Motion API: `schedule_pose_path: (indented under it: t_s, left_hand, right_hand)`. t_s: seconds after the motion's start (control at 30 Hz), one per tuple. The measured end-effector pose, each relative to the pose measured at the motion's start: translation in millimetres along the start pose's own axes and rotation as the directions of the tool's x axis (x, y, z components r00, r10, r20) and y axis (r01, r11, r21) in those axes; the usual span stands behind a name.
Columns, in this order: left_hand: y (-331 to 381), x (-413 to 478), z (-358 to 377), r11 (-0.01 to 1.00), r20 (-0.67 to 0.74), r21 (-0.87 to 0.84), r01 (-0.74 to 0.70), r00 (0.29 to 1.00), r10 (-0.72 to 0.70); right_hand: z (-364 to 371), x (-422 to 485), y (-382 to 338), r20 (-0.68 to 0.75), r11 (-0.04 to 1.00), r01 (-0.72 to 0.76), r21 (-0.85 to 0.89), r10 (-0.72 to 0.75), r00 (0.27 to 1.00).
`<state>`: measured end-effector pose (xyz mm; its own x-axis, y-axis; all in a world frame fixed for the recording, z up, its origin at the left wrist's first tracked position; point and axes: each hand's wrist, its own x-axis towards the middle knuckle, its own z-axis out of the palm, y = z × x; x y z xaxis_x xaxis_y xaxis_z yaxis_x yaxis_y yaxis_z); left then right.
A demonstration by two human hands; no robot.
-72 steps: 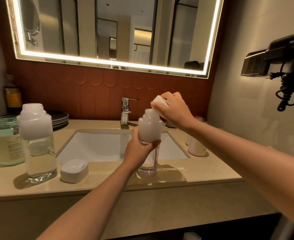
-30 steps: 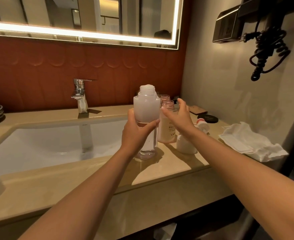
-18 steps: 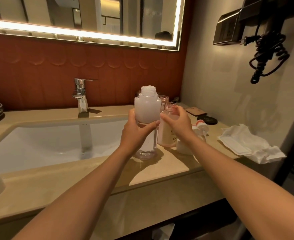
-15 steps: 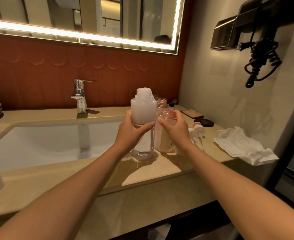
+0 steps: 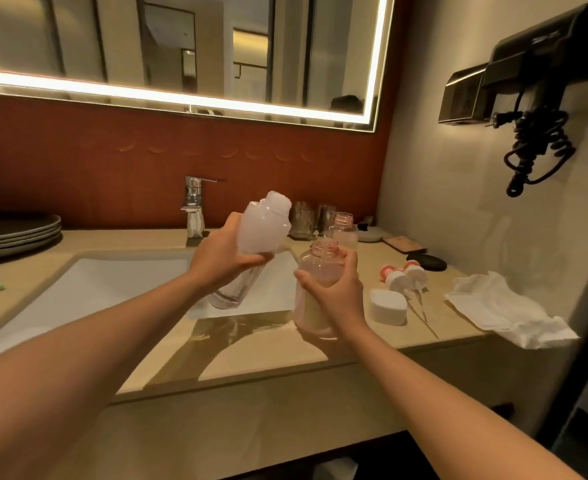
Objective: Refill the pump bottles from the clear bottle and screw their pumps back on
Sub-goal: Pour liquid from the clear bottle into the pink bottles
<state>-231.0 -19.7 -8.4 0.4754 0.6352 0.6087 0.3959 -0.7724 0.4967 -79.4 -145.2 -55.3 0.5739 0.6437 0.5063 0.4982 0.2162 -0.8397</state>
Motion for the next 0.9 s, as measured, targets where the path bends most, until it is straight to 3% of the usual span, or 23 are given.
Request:
schedule_pose_path:
  t_s: [0.17, 0.73, 0.9]
  left_hand:
    - [1, 2, -5, 0.968, 0.025, 0.221, -0.122, 0.993, 0.119]
    - [3, 7, -16, 0.808, 0.026, 0.519, -0.28, 0.95, 0.312]
    - [1, 8, -18, 0.79, 0.049, 0.534, -0.3, 0.944, 0.326]
  right_hand:
    - [23, -7, -5, -0.002, 0.999, 0.014, 0.049, -0.014, 1.0]
    - [31, -7, -1, -0.06, 1.0, 0.006, -0.001, -0.006, 0.998]
    - [32, -7, -1, -0.065, 1.0, 0.004, 0.005, -0.003, 0.998]
